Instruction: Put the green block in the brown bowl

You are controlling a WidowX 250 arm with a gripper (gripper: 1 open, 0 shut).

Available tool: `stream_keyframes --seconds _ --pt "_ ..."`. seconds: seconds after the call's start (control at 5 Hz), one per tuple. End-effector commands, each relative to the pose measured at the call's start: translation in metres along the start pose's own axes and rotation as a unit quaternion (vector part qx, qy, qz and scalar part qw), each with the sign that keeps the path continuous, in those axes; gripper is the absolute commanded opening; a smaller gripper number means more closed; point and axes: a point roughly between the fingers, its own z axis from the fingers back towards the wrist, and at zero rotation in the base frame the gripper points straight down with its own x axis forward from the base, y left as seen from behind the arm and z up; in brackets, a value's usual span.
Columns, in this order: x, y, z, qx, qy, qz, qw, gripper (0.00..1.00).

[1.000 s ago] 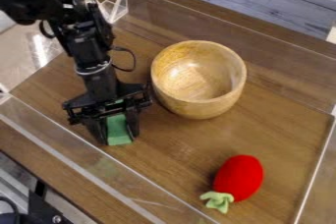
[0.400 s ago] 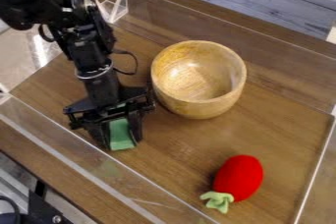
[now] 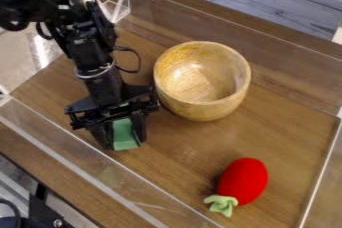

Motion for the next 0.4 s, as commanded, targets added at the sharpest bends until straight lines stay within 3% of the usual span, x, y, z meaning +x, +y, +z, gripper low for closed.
stream_keyframes --seconds 0.0,0.2 --pt "0.004 -0.010 0.021 0.007 -0.028 -0.041 0.9987 0.00" --pt "0.009 -0.024 0.044 0.010 -0.049 -0.099 0.9938 0.00"
